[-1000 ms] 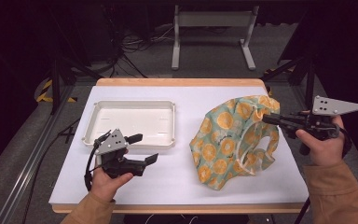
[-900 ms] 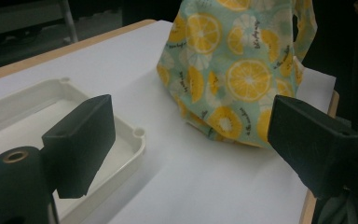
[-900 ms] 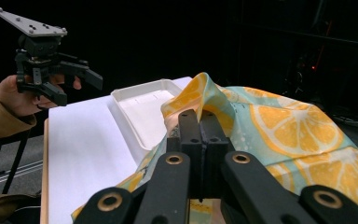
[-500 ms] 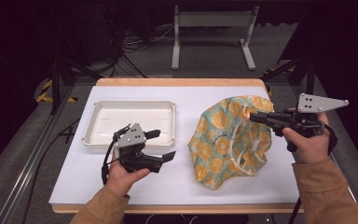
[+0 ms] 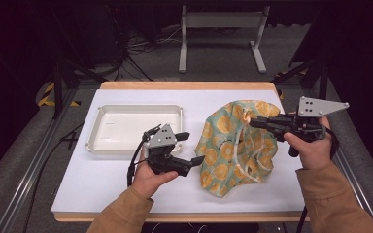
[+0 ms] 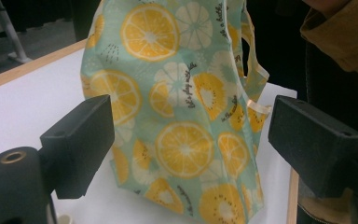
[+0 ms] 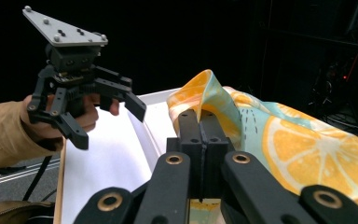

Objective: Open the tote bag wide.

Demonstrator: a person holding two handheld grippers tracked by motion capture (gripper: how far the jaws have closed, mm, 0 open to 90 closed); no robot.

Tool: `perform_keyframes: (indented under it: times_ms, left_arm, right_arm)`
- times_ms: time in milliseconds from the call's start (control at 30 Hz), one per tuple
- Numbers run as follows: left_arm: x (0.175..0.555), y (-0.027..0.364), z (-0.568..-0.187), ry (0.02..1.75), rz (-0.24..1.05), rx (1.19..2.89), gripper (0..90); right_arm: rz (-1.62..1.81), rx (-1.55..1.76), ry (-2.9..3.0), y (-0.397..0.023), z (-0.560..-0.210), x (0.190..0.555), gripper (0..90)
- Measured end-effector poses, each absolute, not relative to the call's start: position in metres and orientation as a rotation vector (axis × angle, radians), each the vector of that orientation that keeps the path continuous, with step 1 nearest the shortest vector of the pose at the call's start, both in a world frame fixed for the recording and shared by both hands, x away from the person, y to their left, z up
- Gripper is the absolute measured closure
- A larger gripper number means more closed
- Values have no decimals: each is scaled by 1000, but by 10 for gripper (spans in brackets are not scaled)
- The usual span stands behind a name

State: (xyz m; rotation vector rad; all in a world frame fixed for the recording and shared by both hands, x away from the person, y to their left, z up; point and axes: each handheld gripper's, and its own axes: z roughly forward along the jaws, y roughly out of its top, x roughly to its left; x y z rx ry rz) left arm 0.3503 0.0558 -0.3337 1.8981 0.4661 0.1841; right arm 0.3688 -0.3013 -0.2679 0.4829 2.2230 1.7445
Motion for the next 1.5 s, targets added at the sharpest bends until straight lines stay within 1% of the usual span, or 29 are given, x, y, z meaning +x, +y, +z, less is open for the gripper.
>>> perform_keyframes:
  times_ms: [600,1233,1333,1433,1500]
  left_arm:
    - [362,17,-339,432,145,1886,171]
    - [368,-5,-346,421,128,1883,183]
    - [368,-7,-348,416,134,1880,199]
    - [369,-9,-349,413,135,1886,245]
    - [369,-11,-350,418,133,1886,254]
  right_arm:
    - [1788,438,2240,-279,-275,372,900]
    - [1831,395,2257,-261,-281,370,900]
    - [1836,395,2260,-258,-283,370,900]
    - [1836,391,2265,-256,-283,370,900]
    - [1834,382,2269,-255,-284,370,900]
